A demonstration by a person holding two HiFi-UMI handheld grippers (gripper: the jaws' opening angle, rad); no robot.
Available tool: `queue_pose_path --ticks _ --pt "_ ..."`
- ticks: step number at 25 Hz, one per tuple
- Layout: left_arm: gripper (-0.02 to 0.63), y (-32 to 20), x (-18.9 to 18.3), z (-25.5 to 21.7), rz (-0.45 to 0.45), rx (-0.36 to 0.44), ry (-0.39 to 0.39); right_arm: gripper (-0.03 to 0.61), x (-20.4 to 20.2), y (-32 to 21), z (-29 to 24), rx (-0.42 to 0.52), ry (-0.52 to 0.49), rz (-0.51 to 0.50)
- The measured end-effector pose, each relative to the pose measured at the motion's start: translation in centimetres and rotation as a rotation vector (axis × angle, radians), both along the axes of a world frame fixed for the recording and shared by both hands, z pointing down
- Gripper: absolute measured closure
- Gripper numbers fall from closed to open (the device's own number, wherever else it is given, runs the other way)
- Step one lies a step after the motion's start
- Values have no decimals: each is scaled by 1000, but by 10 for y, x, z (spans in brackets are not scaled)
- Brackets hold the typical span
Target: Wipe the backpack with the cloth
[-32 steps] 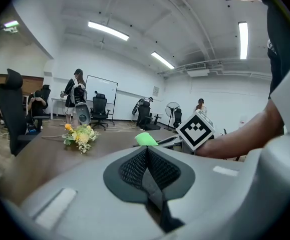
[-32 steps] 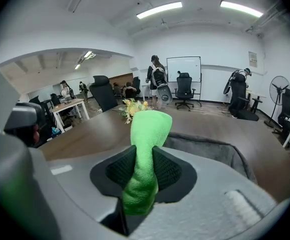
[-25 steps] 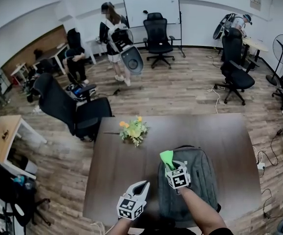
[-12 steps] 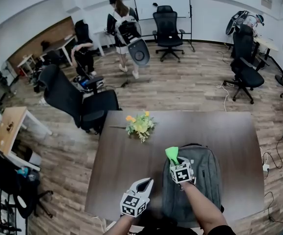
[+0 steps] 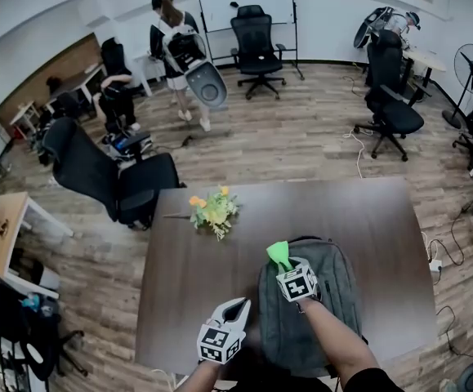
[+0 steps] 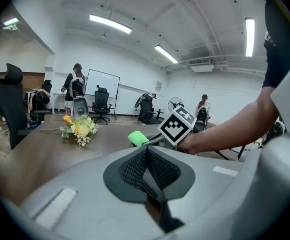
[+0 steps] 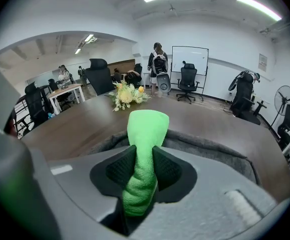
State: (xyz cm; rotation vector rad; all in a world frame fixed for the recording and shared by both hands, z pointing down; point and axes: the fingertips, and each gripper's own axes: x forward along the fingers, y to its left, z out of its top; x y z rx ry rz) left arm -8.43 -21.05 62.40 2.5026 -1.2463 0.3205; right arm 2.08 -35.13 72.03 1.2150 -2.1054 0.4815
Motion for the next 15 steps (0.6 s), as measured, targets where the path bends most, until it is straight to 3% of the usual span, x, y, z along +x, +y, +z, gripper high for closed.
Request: queue_pose_path --ticks 9,15 --pt "594 -6 22 8 69 -5 -10 476 52 -11 6 3 91 71" --pt "594 -10 32 6 98 5 -12 476 76 -6 -6 -7 82 115"
